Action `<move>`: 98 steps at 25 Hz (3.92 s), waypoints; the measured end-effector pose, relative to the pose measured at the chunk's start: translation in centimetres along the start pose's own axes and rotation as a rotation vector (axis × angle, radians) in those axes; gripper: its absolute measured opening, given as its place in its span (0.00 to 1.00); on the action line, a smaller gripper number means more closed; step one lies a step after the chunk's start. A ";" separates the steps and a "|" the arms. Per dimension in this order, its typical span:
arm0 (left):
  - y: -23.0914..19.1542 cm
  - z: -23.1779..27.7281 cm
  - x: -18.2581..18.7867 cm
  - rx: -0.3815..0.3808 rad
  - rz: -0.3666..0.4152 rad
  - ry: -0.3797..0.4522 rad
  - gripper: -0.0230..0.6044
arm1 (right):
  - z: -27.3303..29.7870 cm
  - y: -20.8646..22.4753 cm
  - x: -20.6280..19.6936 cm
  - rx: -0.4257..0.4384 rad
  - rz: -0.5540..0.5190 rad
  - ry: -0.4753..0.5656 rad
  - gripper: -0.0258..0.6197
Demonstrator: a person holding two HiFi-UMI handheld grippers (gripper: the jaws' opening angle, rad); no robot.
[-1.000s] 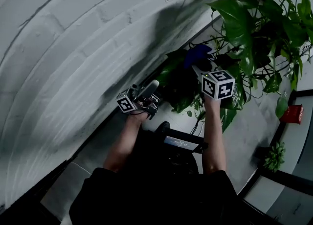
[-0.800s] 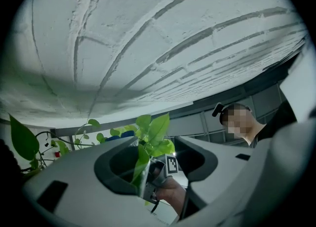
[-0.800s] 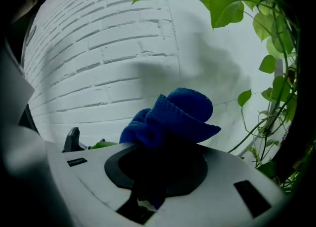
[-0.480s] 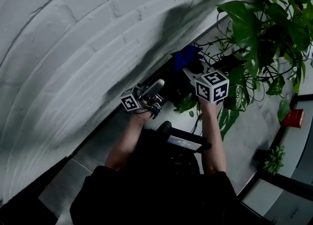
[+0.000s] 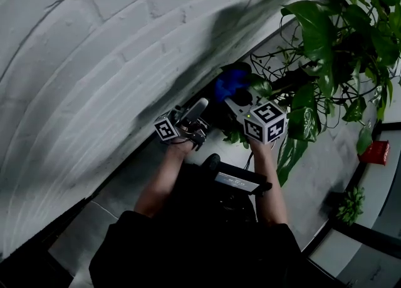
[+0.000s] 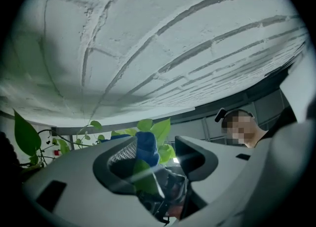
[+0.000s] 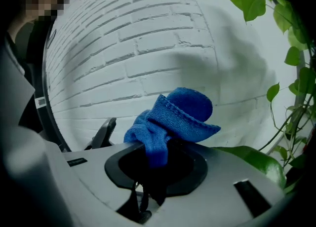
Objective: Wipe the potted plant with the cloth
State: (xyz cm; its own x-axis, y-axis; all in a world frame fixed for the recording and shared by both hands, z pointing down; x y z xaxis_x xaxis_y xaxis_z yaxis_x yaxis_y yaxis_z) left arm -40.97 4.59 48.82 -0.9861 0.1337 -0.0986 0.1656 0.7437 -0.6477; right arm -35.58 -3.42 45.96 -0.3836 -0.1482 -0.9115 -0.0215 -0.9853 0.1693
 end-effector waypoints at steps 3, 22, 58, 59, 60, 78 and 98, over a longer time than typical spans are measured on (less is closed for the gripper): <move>0.0 -0.2 -0.1 0.003 -0.004 0.001 0.42 | -0.1 -1.0 -0.8 0.017 0.000 -0.004 0.21; 1.4 -0.8 0.2 0.007 -0.001 0.012 0.44 | 0.1 -7.6 -2.1 0.052 -0.291 -0.106 0.21; 5.2 -3.8 -1.3 0.161 0.255 -0.264 0.47 | -3.0 -13.0 -6.6 0.355 0.157 0.099 0.21; 5.7 -3.6 -1.4 0.161 0.261 -0.257 0.47 | -3.9 -13.0 -6.2 0.360 0.160 0.125 0.21; 6.3 -3.2 -1.6 0.161 0.267 -0.253 0.47 | -4.9 -12.8 -5.8 0.362 0.163 0.152 0.21; 9.6 12.0 -28.8 0.008 0.174 -0.363 0.47 | -44.6 -0.6 -8.7 -0.120 0.194 0.626 0.21; -0.4 25.1 -51.2 -0.026 -0.075 -0.642 0.48 | -66.4 9.4 -7.1 -0.584 0.113 0.806 0.21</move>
State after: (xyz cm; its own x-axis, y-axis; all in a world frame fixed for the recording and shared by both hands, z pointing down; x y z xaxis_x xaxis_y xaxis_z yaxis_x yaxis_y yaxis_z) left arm 9.06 -19.01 35.21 -0.8055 -0.3318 -0.4911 0.0881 0.7524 -0.6528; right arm 28.21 -17.24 29.14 0.3899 -0.0432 -0.9198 0.5159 -0.8172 0.2571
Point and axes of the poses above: the fingertips, and each gripper's own axes: z forward along the fingers, y to its right, x out of its top, the point moved 4 cm from there along -z, backward along the fingers, and after that the axes turned 4 degrees about y, right-handed, at the moved point
